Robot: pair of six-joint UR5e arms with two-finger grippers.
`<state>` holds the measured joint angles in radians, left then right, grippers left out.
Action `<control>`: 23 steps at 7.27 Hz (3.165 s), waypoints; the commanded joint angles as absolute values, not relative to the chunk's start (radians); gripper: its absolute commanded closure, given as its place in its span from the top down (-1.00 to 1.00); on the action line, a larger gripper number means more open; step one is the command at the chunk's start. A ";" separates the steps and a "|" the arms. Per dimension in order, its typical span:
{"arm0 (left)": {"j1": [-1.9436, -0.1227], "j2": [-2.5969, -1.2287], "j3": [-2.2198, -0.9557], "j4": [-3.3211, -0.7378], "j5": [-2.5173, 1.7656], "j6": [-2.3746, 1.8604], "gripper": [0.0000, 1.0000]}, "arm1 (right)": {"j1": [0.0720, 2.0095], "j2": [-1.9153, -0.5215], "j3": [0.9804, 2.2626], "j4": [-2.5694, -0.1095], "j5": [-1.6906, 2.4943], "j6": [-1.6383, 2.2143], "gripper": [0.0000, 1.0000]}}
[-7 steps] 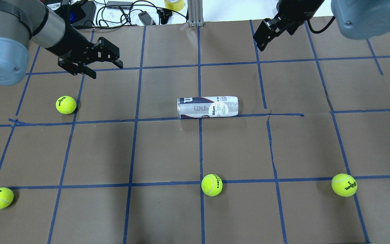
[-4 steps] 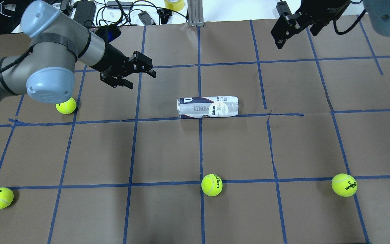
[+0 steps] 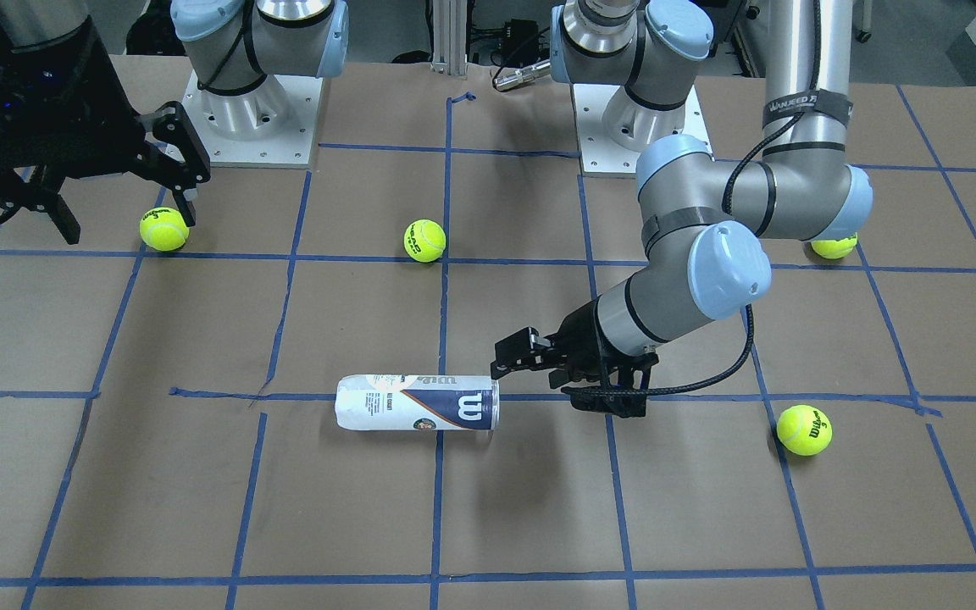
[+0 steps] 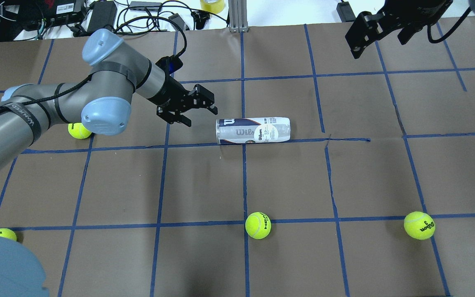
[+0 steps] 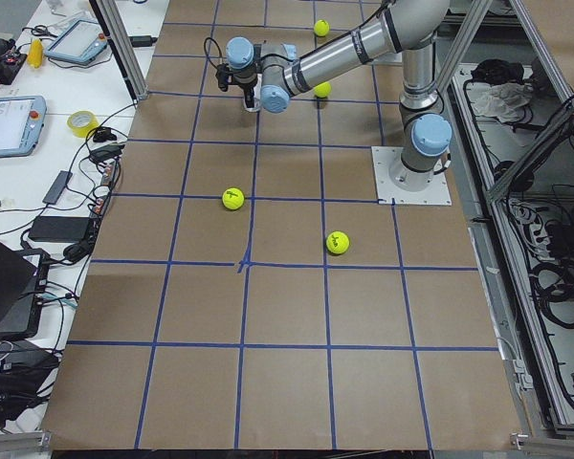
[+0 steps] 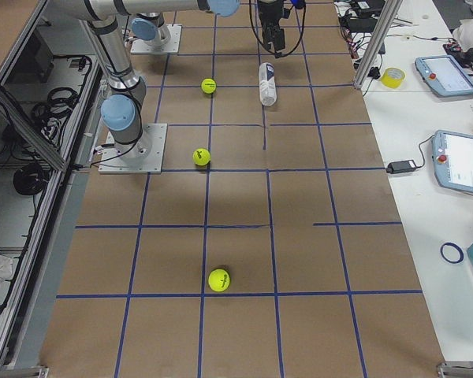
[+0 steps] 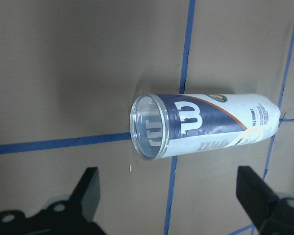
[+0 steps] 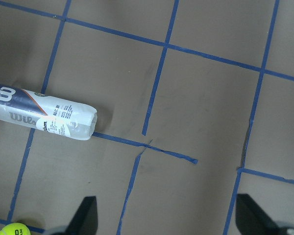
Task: Lift up tennis ball bucket
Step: 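Reach the left gripper toward the open end of the lying tube, then grasp the tube's open end with the left gripper and lift it, then swing the tube upright with the left gripper and lower it onto the table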
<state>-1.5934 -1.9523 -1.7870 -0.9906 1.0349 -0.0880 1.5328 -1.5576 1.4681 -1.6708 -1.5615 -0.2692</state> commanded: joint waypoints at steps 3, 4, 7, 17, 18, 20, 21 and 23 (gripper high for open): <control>-1.638 -2.051 -1.789 -0.890 0.971 -0.100 1.00 | 1.543 -1.595 1.468 -1.602 -1.542 -0.048 1.00; -1.640 -2.066 -1.787 -0.873 0.969 -0.100 1.00 | 1.552 -1.595 1.468 -1.601 -1.542 -0.028 1.00; -1.641 -2.089 -1.787 -0.839 0.901 -0.135 0.30 | 1.559 -1.621 1.479 -1.597 -1.557 0.025 1.00; -1.640 -2.060 -1.178 -1.172 1.509 -0.192 -1.00 | 1.559 -1.606 1.491 -1.603 -1.545 0.025 1.00; -1.640 -2.069 -1.180 -1.167 1.526 -0.090 -1.00 | 1.559 -1.608 1.491 -1.601 -1.542 0.026 1.00; -1.669 -2.077 -1.236 -1.138 1.528 -0.057 -1.00 | 1.559 -1.608 1.491 -1.600 -1.543 0.029 1.00; -1.680 -2.074 -1.267 -1.120 1.526 -0.058 -1.00 | 1.559 -1.608 1.491 -1.600 -1.542 0.028 1.00; -1.725 -2.074 -1.298 -1.114 1.552 -0.064 -1.00 | 1.559 -1.608 1.493 -1.600 -1.542 0.028 1.00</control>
